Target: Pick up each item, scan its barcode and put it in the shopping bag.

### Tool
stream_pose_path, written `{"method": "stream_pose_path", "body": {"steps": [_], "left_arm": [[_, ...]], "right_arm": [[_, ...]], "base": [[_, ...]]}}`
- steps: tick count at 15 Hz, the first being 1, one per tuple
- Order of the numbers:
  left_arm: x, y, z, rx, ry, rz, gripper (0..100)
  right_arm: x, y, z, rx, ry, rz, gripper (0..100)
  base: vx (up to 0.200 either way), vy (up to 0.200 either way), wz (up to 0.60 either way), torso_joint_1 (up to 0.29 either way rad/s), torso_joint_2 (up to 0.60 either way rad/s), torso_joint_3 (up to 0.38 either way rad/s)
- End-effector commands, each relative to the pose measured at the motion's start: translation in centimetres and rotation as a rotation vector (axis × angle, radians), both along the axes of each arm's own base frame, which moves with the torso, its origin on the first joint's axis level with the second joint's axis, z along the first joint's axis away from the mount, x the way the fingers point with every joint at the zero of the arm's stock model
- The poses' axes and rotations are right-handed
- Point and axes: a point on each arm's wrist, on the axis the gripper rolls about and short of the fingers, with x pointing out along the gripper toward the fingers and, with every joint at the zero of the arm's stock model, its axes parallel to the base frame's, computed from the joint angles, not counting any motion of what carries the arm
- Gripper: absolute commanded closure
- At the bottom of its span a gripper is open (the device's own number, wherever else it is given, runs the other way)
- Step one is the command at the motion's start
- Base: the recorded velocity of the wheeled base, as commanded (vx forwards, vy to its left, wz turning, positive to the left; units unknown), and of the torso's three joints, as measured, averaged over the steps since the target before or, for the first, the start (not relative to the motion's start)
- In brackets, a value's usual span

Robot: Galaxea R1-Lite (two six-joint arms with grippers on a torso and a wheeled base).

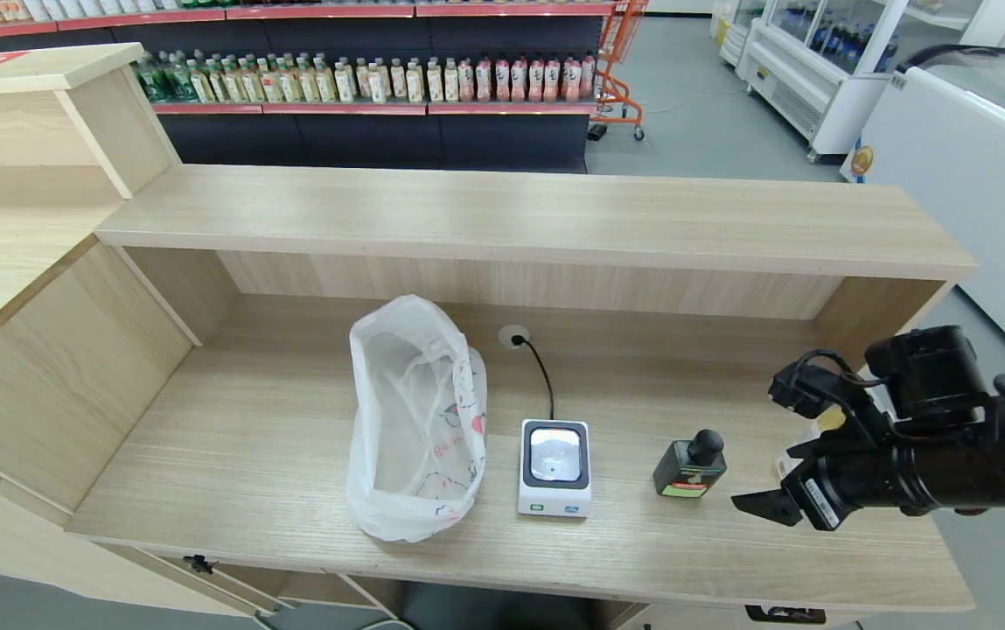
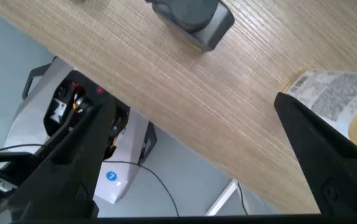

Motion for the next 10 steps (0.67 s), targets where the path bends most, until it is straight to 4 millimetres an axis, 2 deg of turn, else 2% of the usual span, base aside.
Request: {"method": "stream_pose_path", "body": {"steps": [1,5,10], "left_arm": [[0.0,0.0,0.0,0.000,0.001,0.000,0],[0.0,0.0,0.0,0.000,0.001,0.000,0],[0.0,0.0,0.0,0.000,0.001,0.000,0]], "right_arm": [[1.9,0.2,-2.8,0.001,0.035,0.041,0],[3.6,0.6,-4.1,0.012,-0.044,0.149,0],[5.2,0.9,-5.1,-0.008,-0.054,0.200,0]], "base": [[0.000,0.000,0.00,0.000,0.00,0.000],[0.000,0.000,0.00,0.000,0.00,0.000],[0.000,0.000,0.00,0.000,0.00,0.000]]}}
